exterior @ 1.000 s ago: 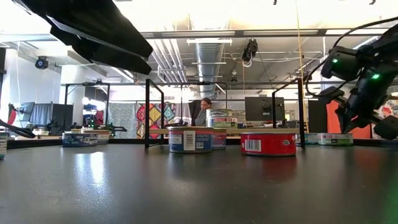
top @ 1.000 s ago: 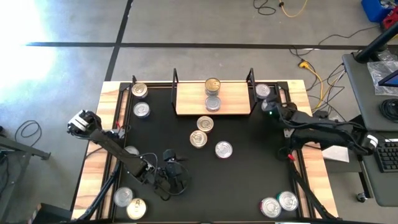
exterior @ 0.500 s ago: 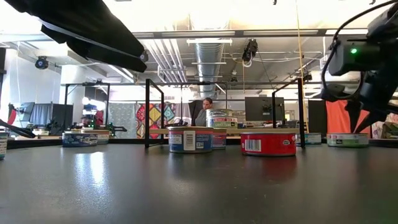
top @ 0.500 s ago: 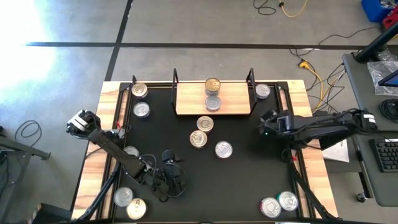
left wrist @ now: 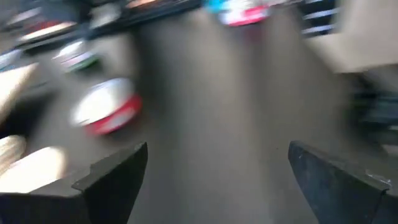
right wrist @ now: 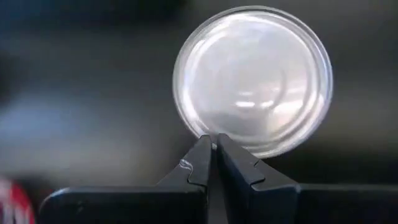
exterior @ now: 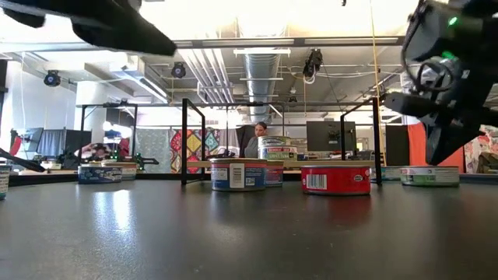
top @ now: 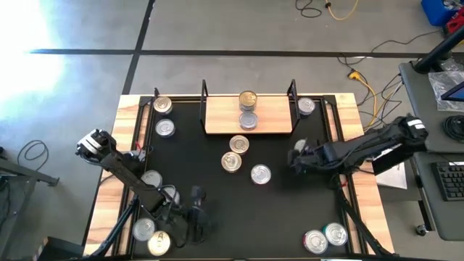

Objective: Stack canned seafood by type on shelf
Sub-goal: Stack the green tuna can on the shelf aligned with the other green tuna can

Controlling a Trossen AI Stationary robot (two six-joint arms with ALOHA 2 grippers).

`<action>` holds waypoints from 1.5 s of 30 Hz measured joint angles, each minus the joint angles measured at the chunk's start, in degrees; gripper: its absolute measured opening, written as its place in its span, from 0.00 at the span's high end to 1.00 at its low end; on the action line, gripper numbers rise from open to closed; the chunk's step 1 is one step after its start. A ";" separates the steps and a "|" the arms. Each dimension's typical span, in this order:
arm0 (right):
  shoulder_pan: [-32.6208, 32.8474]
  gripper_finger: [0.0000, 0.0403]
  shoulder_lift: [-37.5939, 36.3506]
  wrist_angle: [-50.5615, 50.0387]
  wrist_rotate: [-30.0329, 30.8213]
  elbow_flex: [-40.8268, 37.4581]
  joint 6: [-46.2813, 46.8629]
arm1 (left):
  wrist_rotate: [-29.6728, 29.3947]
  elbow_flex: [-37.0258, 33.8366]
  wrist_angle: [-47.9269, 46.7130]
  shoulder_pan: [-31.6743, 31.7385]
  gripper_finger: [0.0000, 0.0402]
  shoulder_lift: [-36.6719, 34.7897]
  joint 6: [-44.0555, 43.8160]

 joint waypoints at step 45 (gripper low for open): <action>28.74 0.96 23.34 7.03 -9.42 25.77 -36.98 | 24.94 17.44 26.09 24.39 0.07 34.26 4.83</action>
